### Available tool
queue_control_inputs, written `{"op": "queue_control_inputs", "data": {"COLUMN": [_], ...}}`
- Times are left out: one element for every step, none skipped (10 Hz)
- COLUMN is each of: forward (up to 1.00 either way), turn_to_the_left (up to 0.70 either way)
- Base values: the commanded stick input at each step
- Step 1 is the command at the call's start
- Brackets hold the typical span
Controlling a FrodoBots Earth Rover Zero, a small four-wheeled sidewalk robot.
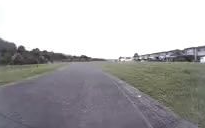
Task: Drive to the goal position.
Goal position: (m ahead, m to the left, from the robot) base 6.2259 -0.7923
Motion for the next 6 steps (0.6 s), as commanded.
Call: {"op": "queue_control_inputs", "data": {"forward": [0.06, 0.06, 0.06, 0.07, 0.06, 0.07], "turn_to_the_left": [0.00, 0.00, 0.00, 0.00, 0.00, 0.00]}}
